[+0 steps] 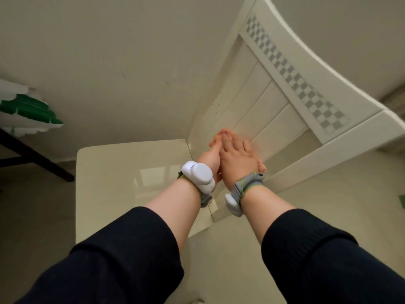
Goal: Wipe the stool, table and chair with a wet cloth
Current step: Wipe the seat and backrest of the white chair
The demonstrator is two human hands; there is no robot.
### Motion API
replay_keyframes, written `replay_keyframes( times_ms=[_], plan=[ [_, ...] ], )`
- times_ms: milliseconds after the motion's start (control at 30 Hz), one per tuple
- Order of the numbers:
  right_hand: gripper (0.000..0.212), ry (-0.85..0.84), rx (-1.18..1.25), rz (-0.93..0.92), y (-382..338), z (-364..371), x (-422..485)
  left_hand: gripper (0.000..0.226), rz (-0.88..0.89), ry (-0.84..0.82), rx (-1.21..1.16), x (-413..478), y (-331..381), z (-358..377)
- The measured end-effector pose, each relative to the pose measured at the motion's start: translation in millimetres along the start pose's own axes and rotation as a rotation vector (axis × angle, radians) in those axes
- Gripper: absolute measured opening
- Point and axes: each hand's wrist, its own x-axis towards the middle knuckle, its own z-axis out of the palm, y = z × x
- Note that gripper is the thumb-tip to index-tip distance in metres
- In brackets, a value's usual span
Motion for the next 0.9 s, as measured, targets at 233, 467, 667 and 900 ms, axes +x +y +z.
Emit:
replay_keyframes(
  times_ms=[233,467,667,900],
  plan=[
    [0.056,-0.026,0.058,0.013,5.9,-10.4,-2.9,0.039,-0.064,-0.033,0.028,8.1,12.7,8.8],
    [0.053,0.031,0.198,0.024,3.6,-8.1,4.6,0.036,-0.09,0.007,-0.081,41.8,16.5,3.1],
    [0.049,0.074,0.264,0.077,1.0,0.0,21.2,0.023,-0.154,-0.037,0.035,74.3,32.7,0.7],
    [0.028,0.411,0.396,0.189,-14.5,2.6,14.7,0.015,-0.144,-0.027,0.213,97.2,50.5,3.8]
  ],
)
